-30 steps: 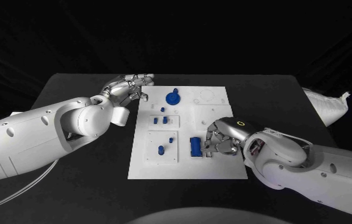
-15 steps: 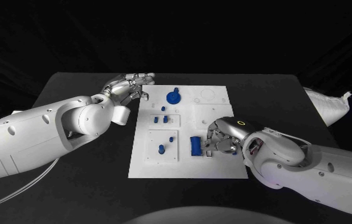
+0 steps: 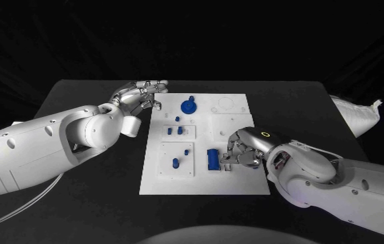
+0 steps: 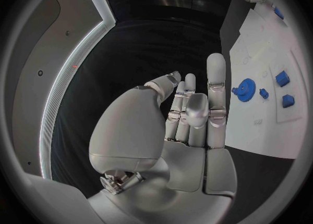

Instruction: Assemble the parts on the task board

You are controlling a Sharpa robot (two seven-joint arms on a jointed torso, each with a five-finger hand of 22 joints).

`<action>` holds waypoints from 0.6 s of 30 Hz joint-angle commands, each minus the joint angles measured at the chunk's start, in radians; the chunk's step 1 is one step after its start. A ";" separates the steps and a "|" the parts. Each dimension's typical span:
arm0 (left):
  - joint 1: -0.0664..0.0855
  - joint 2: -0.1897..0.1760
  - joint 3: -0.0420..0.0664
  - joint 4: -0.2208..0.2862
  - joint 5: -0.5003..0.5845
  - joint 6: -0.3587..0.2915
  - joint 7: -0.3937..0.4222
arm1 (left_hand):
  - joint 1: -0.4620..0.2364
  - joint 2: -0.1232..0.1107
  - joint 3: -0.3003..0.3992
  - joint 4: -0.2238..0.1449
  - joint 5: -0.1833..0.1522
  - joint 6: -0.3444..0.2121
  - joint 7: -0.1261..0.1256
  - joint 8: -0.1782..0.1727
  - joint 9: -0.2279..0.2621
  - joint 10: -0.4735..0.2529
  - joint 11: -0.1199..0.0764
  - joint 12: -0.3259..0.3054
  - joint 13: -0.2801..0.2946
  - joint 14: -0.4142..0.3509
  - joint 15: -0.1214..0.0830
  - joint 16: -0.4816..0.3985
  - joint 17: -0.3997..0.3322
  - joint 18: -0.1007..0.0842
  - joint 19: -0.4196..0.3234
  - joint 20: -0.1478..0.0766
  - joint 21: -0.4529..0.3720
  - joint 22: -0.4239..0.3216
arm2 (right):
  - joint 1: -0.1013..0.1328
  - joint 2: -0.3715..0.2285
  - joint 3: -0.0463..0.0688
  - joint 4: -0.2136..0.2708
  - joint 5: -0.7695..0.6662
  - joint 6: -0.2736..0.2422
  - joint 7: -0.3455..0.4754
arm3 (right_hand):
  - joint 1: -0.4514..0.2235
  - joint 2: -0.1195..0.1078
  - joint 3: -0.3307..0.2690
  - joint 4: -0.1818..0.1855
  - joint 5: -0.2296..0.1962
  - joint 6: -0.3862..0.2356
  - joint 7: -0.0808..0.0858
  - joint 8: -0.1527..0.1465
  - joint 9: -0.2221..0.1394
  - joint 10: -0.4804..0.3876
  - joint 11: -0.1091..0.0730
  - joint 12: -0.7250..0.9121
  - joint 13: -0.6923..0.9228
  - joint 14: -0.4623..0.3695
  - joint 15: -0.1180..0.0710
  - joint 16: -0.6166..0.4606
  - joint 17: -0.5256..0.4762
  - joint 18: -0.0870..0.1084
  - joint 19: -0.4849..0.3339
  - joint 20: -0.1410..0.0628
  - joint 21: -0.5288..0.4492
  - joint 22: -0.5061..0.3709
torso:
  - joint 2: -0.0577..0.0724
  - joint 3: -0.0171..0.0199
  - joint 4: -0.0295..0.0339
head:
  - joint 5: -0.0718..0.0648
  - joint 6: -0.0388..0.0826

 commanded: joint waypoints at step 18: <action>0.000 -0.003 0.000 0.010 -0.009 0.010 0.001 | -0.001 0.005 -0.004 -0.003 0.003 -0.007 -0.003 0.006 0.000 -0.006 -0.001 0.006 0.001 -0.008 0.001 -0.002 -0.002 0.018 -0.006 0.002 -0.003 -0.001 | 0.003 -0.171 0.006 0.047 0.118 0.005 -0.062 | 0.083 0.069 -0.048 0.005 0.179 -0.052 0.085 -0.321 -0.153 0.072 0.066 -0.024 0.213 0.091 0.052 -0.021 0.201 -0.008 0.086 0.047 -0.004 0.207 | 0.000 0.0005 -0.0041 | -0.032 0.020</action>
